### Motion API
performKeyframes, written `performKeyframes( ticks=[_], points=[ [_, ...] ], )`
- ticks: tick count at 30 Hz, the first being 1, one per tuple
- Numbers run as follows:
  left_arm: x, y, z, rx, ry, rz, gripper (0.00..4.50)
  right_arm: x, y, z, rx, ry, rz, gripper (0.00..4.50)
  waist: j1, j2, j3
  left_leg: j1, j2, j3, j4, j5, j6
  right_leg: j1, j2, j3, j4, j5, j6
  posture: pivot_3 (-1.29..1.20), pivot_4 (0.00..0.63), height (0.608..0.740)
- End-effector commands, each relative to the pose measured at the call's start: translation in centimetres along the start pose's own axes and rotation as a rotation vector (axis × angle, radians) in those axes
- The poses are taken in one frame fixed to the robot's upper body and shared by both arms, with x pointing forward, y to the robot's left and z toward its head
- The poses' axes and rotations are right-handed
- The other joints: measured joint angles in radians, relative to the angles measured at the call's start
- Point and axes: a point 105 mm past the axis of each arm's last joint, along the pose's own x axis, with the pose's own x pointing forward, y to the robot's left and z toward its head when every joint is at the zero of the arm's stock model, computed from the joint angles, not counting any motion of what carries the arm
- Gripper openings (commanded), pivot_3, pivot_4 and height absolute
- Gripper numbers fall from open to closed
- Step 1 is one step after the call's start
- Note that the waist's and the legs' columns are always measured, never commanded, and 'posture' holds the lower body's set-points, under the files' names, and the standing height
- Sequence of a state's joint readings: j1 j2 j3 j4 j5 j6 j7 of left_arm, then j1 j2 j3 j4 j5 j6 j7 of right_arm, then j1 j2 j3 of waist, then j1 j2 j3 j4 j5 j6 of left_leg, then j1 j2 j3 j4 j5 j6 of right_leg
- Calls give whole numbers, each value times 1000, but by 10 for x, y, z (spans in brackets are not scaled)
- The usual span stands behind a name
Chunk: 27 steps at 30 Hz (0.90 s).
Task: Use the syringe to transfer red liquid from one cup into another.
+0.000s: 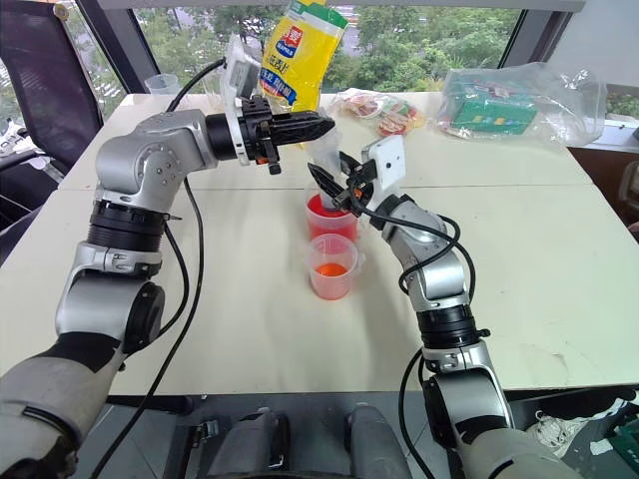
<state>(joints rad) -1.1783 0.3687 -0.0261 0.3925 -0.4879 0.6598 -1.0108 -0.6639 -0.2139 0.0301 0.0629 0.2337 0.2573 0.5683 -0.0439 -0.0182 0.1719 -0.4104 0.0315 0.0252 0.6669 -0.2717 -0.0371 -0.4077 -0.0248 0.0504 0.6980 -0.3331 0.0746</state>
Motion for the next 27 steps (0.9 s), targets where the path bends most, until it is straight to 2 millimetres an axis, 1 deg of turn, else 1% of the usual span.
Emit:
performKeyframes(
  ticks=[1,6,13,15,18,21,22,23,24,26,27],
  points=[
    [-4,-12,63,199,-150,-12,67,-3,13,-27,36,99,52,1392,0,0,0,0,0,0,0,0,0,0,0,0,0,0,0,0,150,740],
    [-4,-12,64,209,-151,-13,67,-2,14,-25,34,96,56,1392,0,0,0,0,0,0,0,0,0,0,0,0,0,0,0,0,150,740],
    [-3,-13,66,217,-158,-14,67,0,15,-18,30,80,65,1392,0,0,0,0,0,0,0,0,0,0,0,0,0,0,0,0,150,740],
    [-3,-13,65,213,-158,-12,67,1,16,-13,26,68,73,1392,0,0,0,0,0,0,0,0,0,0,0,0,0,0,0,0,150,740],
    [-4,-14,62,205,-154,-12,67,2,16,-5,21,53,78,1392,0,0,0,0,0,0,0,0,0,0,0,0,0,0,0,0,150,740],
    [-7,-14,51,189,-128,-16,67,3,15,3,15,38,81,1392,0,0,0,0,0,0,0,0,0,0,0,0,0,0,0,0,150,740],
    [-8,-14,48,187,-122,-16,702,3,15,4,14,35,81,1392,-1,0,0,0,0,0,0,0,0,0,0,0,0,0,0,0,150,740],
    [-10,-14,43,178,-107,-14,1004,3,14,8,12,29,82,1392,-1,0,0,0,0,0,0,0,0,0,0,0,0,0,0,0,150,740],
    [-13,-14,37,167,-88,-16,1454,3,14,12,10,21,83,1392,-1,0,0,0,0,0,0,0,0,0,0,0,0,0,0,0,150,740],
    [-18,-14,27,161,-55,-12,2412,4,12,20,6,5,85,1392,-1,0,0,0,0,0,0,0,0,0,0,0,0,0,0,0,150,740],
    [-20,-14,23,163,-43,-7,2984,4,11,23,3,-1,86,1392,-1,0,0,0,0,0,0,0,0,0,0,0,0,0,0,0,150,740]
  ],
)
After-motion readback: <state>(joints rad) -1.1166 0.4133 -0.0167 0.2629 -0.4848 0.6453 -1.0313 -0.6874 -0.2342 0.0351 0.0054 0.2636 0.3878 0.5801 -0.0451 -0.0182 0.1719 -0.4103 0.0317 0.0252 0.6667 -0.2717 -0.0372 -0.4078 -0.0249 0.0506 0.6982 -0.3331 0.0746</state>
